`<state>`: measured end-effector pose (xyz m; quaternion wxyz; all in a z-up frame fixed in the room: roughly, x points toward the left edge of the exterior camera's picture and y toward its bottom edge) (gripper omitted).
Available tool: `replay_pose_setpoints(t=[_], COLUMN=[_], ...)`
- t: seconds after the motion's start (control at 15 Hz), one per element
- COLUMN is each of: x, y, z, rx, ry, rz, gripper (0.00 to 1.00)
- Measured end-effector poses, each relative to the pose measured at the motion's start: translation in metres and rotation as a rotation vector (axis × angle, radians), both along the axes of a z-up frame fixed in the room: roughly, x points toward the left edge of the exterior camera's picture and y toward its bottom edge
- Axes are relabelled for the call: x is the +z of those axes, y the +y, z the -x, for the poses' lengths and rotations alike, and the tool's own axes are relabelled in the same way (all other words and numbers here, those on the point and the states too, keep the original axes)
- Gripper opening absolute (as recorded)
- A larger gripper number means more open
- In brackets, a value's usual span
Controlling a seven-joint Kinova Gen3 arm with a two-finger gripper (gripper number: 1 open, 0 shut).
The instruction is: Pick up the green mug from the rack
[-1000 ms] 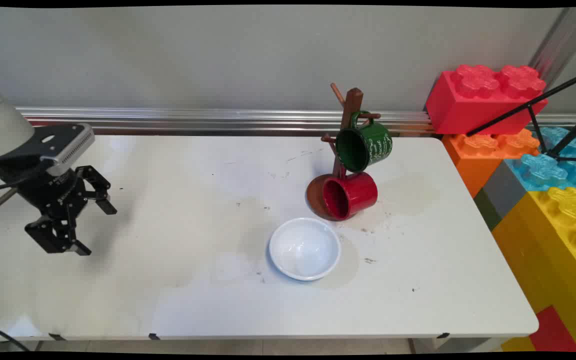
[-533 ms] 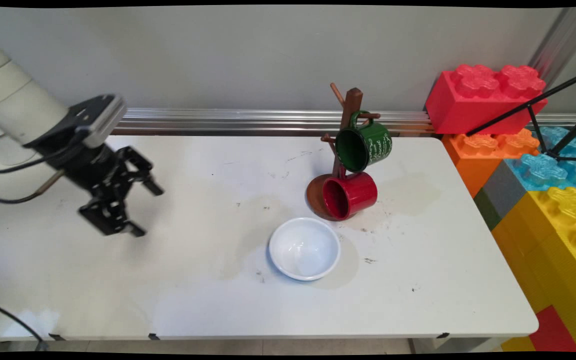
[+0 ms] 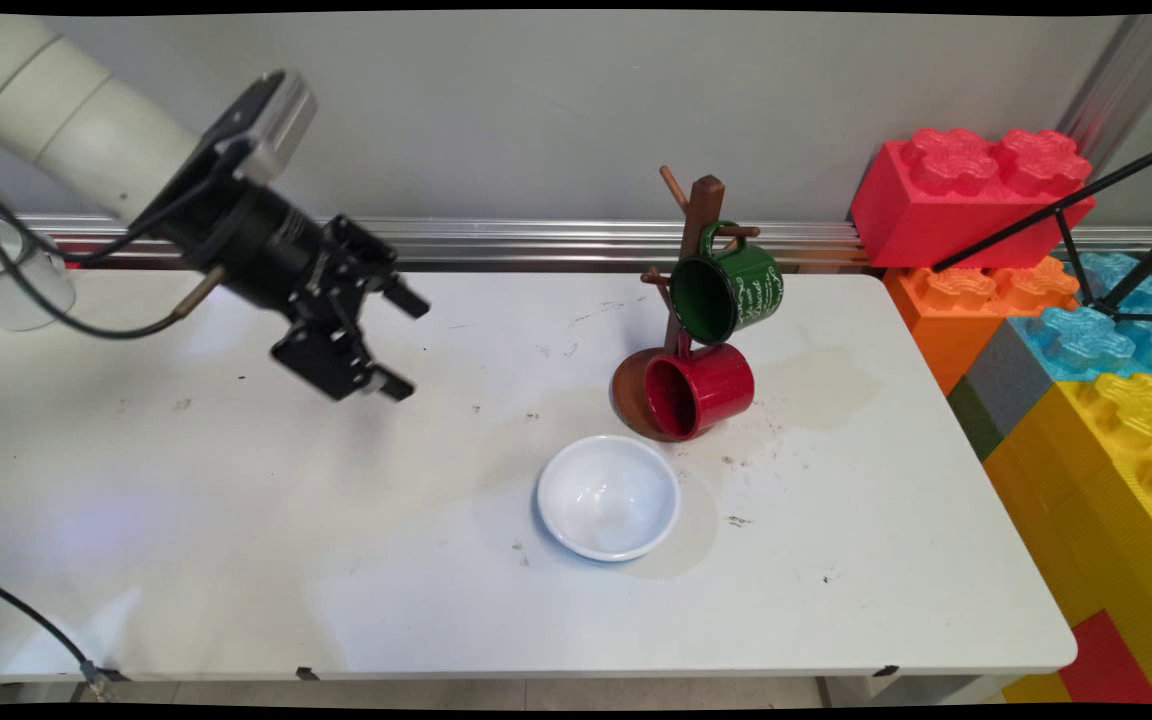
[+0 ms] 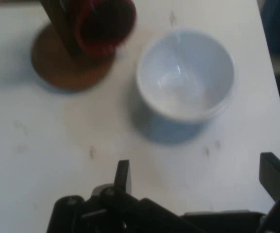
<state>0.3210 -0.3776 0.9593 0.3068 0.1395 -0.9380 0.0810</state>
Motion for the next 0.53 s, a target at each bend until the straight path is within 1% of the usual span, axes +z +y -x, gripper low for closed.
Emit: replay_pose_setpoints(t=[0.2, 0.33, 0.53], x=[0.008, 0.011, 0.014], y=[-0.004, -0.004, -0.004], z=[0.01, 0.015, 0.024], rx=[0.015, 0.02, 0.029], ry=[0.047, 0.066, 0.078], rz=[0.025, 0.032, 0.03], gripper=[1.0, 1.0, 1.0])
